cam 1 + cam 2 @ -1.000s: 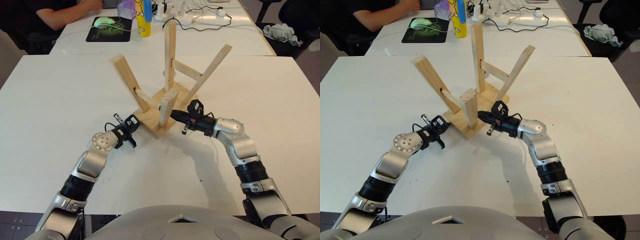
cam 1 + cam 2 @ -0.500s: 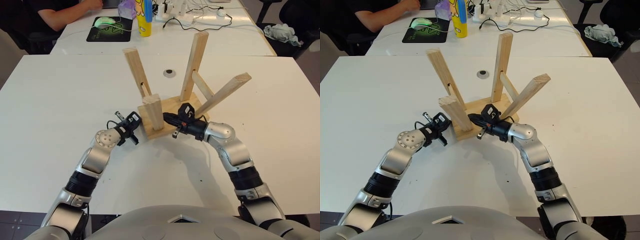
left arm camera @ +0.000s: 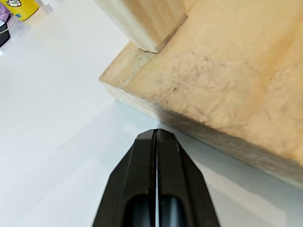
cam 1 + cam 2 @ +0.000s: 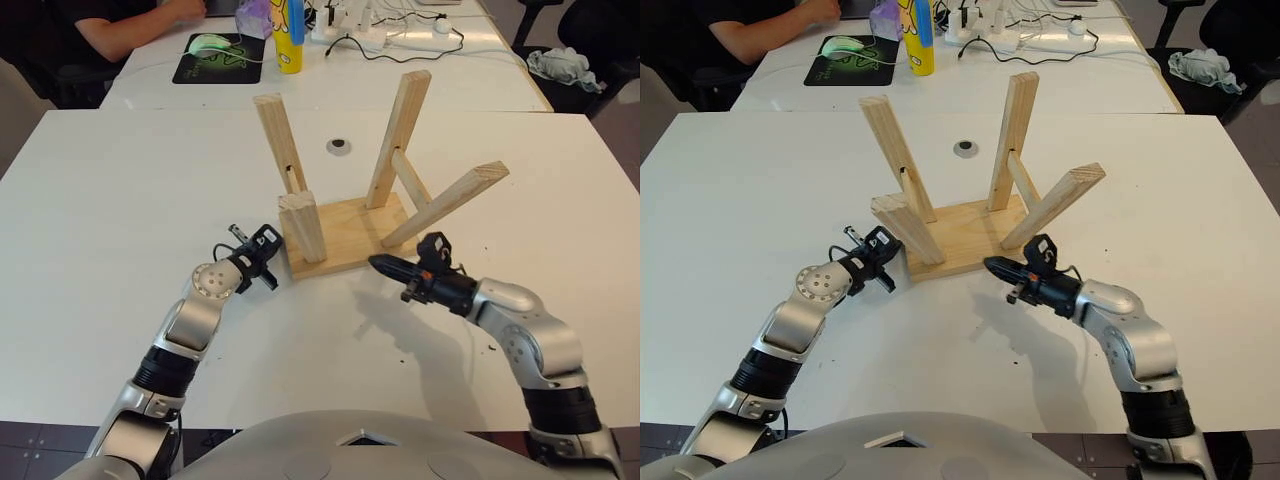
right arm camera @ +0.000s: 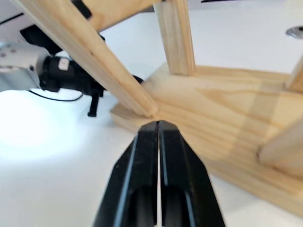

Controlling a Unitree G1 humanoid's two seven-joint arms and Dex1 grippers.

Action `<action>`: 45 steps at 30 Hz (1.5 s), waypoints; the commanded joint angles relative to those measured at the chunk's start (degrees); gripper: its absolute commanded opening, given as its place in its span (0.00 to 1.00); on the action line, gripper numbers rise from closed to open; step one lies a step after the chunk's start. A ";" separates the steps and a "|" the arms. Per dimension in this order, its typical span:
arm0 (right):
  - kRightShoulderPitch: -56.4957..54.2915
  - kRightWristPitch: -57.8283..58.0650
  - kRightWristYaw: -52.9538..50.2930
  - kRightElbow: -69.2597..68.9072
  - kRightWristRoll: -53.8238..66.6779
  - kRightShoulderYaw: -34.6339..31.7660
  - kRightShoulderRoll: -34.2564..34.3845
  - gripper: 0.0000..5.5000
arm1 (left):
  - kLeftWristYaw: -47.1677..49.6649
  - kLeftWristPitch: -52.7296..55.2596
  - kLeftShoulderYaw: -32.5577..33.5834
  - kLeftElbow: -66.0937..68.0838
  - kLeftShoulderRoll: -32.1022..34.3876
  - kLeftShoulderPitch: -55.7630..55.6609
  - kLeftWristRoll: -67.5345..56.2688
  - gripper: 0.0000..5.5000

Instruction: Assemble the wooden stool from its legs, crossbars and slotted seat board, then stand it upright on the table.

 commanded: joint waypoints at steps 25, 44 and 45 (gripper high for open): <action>-3.56 -14.77 -1.67 12.81 -11.25 4.82 1.43 0.00 | -2.30 6.60 -4.21 -9.80 1.85 6.74 -0.16 0.00; 7.50 -8.92 -3.09 0.59 -9.34 3.18 -0.84 0.00 | -4.87 11.38 -1.99 -21.35 7.61 16.25 -3.58 0.00; 7.25 -9.18 -4.15 1.29 -9.76 2.62 -0.52 0.00 | -4.38 11.02 -1.53 -21.00 7.77 16.37 -3.30 0.00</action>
